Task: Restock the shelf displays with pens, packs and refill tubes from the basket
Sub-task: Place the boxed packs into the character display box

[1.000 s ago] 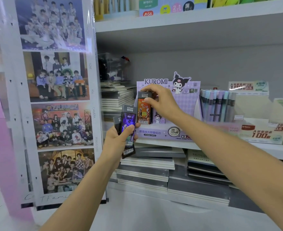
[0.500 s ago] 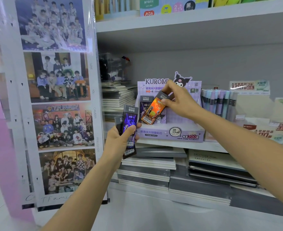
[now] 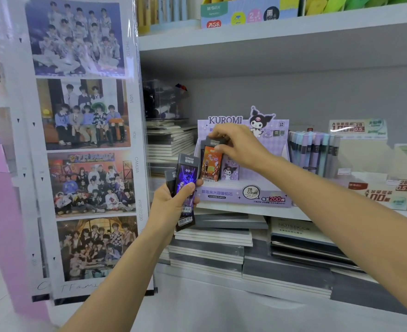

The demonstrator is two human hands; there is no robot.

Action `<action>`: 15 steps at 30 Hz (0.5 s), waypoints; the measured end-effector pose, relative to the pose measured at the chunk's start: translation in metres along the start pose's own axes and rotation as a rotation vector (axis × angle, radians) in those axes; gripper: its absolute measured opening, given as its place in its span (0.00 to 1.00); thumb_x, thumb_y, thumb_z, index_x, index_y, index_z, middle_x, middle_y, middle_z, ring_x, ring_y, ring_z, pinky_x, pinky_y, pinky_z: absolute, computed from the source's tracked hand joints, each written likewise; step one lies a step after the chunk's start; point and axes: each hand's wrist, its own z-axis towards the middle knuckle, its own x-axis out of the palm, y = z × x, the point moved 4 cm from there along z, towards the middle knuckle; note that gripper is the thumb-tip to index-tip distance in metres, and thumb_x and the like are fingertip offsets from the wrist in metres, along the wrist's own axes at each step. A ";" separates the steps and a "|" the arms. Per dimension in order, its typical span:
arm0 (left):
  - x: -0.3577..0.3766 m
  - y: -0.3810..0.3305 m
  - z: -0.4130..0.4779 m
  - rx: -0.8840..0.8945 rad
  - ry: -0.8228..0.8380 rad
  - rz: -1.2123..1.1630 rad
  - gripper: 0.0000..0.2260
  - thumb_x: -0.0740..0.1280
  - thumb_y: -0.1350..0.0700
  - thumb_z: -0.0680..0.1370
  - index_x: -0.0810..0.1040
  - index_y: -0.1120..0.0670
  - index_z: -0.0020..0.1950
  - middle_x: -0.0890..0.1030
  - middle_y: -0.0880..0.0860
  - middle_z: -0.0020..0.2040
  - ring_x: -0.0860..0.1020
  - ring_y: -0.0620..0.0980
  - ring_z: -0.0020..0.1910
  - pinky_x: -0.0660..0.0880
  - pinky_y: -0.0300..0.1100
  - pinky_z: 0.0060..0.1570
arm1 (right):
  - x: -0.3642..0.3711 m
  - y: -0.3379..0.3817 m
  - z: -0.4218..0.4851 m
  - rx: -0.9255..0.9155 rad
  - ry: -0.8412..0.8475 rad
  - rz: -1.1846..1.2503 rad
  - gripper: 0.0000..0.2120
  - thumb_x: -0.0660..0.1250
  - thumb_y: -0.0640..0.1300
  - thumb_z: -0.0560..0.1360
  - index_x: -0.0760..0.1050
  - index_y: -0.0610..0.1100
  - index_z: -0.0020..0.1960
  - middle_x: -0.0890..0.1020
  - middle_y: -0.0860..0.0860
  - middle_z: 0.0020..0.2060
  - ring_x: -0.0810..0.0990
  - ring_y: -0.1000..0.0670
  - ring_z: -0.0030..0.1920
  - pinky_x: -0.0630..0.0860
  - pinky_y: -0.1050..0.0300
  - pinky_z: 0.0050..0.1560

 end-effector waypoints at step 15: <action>0.000 0.000 0.001 -0.005 0.004 -0.007 0.09 0.67 0.58 0.79 0.80 0.58 0.57 0.85 0.54 0.50 0.79 0.46 0.34 0.78 0.39 0.38 | 0.020 -0.017 -0.019 0.018 0.008 -0.099 0.24 0.66 0.40 0.78 0.68 0.45 0.73 0.71 0.48 0.71 0.65 0.47 0.73 0.58 0.50 0.74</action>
